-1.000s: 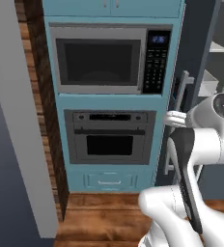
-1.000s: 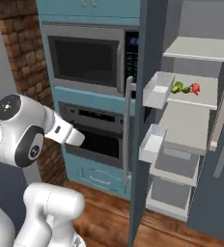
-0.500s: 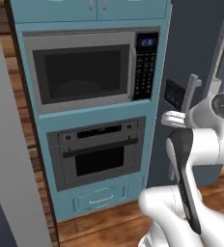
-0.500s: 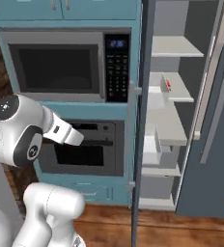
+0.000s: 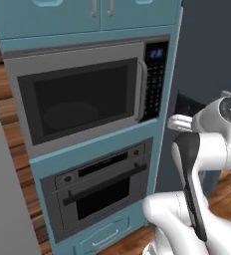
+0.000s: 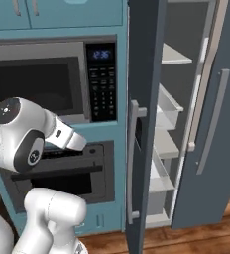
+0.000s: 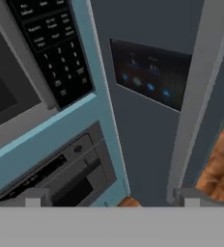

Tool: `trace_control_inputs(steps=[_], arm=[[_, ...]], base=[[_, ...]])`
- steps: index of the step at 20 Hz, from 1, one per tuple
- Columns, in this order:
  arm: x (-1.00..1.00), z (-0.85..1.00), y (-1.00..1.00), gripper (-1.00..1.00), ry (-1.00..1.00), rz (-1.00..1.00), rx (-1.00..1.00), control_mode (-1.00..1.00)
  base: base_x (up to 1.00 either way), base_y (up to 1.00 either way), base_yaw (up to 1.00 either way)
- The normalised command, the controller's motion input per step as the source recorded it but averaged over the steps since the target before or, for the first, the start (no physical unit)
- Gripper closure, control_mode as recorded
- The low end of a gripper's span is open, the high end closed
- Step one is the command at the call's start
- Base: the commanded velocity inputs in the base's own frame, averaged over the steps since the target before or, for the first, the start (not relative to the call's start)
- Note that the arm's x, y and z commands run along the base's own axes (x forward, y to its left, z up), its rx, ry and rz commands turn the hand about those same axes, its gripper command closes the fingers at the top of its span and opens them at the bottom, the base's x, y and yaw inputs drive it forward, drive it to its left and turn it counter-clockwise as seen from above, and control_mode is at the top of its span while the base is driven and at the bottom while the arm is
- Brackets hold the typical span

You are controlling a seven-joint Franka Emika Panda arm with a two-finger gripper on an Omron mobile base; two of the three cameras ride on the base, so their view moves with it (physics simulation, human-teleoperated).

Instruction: Take the kiwis from the highest rack and move them to the second highest rack where the broccoli and fish are located, to maximize freezer space. Close the freezer door after rearranging.

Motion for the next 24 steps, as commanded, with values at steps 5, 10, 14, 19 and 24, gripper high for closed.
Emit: trace_control_inputs(steps=[5,10,14,19,24], arm=[[0.13,-0.02,0.00,-1.00,0.05,-0.05,0.00,-1.00],[0.67,-0.07,-0.28,-1.00,0.21,-0.17,0.01,-1.00],[0.57,-0.10,-0.59,-1.00,0.13,-0.14,0.00,-1.00],[0.50,-0.13,-0.66,-1.00,0.02,-0.13,0.00,-1.00],[0.62,-0.25,-0.66,-1.00,0.00,-0.08,0.03,-1.00]], base=[[0.56,0.17,-0.23],[0.00,0.00,0.00],[0.00,0.00,0.00],[0.00,0.00,0.00],[0.00,0.00,0.00]])
